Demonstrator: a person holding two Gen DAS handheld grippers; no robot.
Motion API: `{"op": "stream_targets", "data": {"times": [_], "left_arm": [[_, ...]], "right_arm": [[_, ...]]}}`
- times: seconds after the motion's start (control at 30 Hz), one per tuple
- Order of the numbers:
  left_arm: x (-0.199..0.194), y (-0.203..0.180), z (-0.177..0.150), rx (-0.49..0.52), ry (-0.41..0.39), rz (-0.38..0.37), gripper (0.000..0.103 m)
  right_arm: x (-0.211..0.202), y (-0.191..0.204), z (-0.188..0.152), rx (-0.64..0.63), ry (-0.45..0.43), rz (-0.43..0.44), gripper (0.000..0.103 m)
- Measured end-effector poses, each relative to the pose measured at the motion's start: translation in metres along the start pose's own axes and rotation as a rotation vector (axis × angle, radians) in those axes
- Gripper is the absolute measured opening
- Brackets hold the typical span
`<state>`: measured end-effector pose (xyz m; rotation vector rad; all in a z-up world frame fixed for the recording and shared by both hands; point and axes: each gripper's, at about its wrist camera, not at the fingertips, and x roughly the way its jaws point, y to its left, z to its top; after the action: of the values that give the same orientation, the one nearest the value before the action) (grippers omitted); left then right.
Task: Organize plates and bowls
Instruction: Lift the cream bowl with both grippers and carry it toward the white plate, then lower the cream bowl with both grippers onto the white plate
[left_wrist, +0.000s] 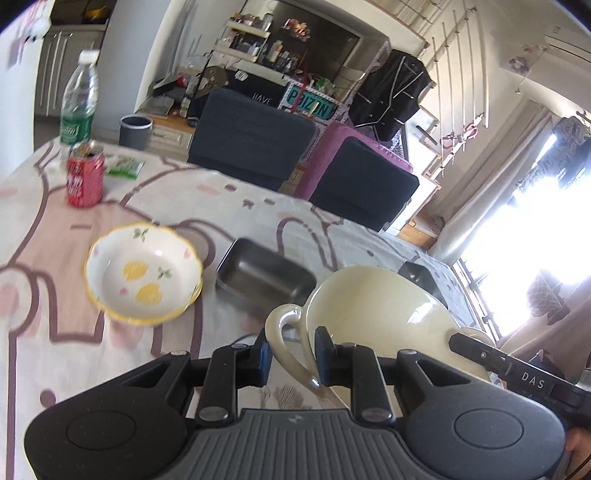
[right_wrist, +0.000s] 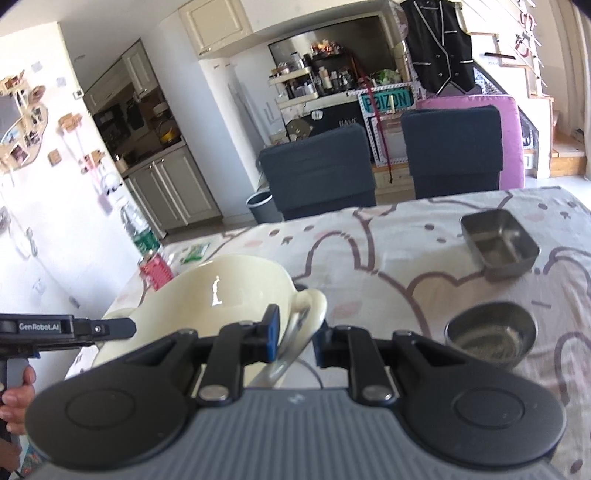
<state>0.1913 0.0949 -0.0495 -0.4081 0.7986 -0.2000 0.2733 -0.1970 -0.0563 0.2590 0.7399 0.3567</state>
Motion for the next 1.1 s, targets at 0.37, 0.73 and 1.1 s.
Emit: {"op": "stream_targets", "data": {"times": [0.37,0.73,1.1], "left_arm": [[0.024,0.029,-0.021,-0.084,0.09,0.015,0.025],[0.052,0.06,-0.028,-0.151,0.16,0.031,0.026],[0.073,0.078,-0.035,-0.184,0.214,0.061,0.029]], "right_arm": [[0.019,0.001,-0.019,0.002,0.111,-0.018,0.021],[0.04,0.003,-0.035,0.016,0.213,-0.028,0.02],[0.057,0.016,-0.038,-0.025,0.268,-0.038,0.02]]}}
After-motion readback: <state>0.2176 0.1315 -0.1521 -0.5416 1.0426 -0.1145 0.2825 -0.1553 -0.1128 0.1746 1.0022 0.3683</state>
